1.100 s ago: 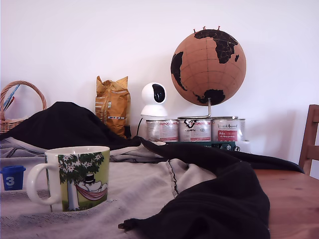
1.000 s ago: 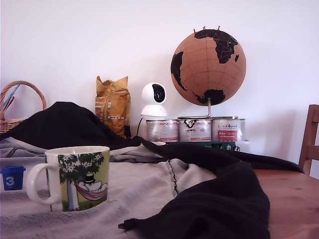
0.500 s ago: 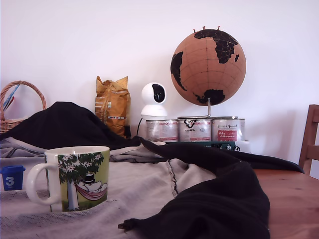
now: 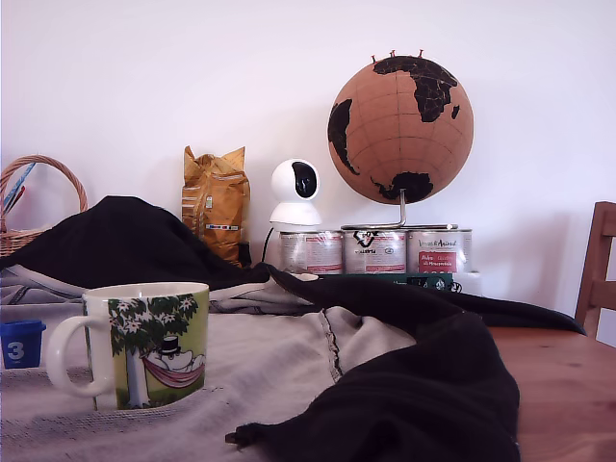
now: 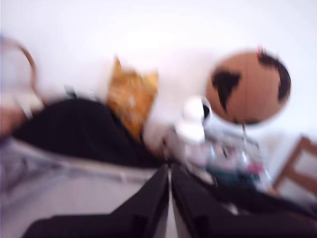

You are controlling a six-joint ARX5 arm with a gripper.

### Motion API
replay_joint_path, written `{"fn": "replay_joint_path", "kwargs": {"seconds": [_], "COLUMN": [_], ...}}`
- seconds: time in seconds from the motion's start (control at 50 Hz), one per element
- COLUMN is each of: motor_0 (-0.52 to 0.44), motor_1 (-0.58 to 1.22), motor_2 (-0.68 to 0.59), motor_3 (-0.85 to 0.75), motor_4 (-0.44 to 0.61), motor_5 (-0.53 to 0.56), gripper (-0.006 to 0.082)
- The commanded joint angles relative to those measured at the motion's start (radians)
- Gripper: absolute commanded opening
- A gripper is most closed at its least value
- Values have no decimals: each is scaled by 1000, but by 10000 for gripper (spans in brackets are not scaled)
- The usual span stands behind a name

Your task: Pick the blue coffee capsule and place it inside the green coffee cup

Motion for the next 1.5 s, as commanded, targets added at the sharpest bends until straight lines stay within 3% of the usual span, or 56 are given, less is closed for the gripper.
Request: {"fn": "replay_joint_path", "kwargs": {"seconds": [0.0, 0.14, 0.18, 0.32, 0.4, 0.6, 0.82, 1.08, 1.48], "motor_0": [-3, -3, -3, -24, -47, -112, -120, -120, -120], "motor_1": [87, 241, 284, 445, 537, 752, 959, 1168, 1443], "motor_2": [-1, -1, -1, -1, -1, -1, -1, 14, 183], "motor_3": [-8, 14, 20, 104, 140, 280, 436, 618, 649], "motor_4": [6, -8, -10, -24, -56, -73, -96, -138, -122], "motor_5": [8, 121, 159, 181, 194, 338, 444, 451, 480], "gripper": [-21, -18, 21, 485, 588, 592, 592, 591, 591]}}
